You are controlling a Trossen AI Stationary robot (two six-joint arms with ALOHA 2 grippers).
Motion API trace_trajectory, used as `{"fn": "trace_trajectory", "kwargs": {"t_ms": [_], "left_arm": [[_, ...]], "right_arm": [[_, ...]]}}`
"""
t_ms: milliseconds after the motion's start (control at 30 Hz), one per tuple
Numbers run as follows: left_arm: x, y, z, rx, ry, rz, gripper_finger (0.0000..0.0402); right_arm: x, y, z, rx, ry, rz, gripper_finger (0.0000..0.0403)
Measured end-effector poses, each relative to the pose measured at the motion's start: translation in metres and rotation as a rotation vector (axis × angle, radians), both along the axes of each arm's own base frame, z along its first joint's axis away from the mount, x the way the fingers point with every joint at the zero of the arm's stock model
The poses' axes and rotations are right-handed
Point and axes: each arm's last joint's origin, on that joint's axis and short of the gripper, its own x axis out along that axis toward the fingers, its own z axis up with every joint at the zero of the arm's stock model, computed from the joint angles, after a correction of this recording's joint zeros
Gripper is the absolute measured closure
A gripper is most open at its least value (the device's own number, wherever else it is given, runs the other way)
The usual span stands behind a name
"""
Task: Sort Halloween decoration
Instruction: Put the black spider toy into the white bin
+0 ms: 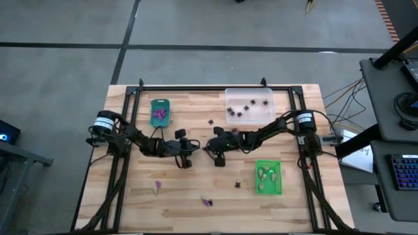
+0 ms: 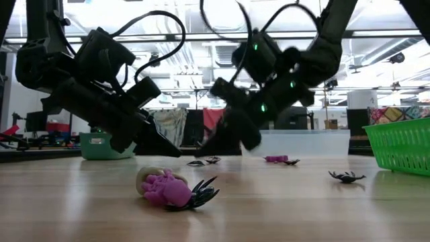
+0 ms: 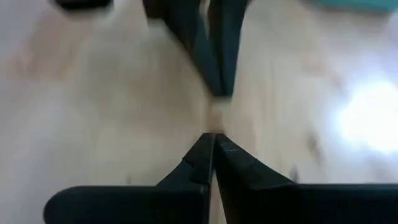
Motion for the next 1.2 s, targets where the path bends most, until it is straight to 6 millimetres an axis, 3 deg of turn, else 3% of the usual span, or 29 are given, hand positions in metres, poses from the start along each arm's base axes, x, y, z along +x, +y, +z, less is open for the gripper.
{"fn": "trace_trajectory", "kwargs": {"t_ms": [300, 567, 967, 1200], "left_arm": [[-0.001, 0.000, -0.002, -0.005, 0.017, 0.004, 0.0402], [-0.001, 0.000, -0.003, -0.035, 0.027, 0.021, 0.0396], [0.024, -0.002, 0.006, 0.153, 0.027, -0.081, 0.0250], [0.036, -0.003, 0.000, 0.178, 0.048, -0.167, 0.0225]], "right_arm": [[0.000, -0.001, -0.013, 0.019, 0.033, -0.058, 0.0394], [0.000, -0.001, -0.011, 0.023, 0.018, -0.057, 0.0394], [-0.006, 0.001, 0.021, 0.057, -0.002, -0.034, 0.0394], [-0.013, 0.004, 0.035, 0.154, 0.050, 0.016, 0.0394]]}}
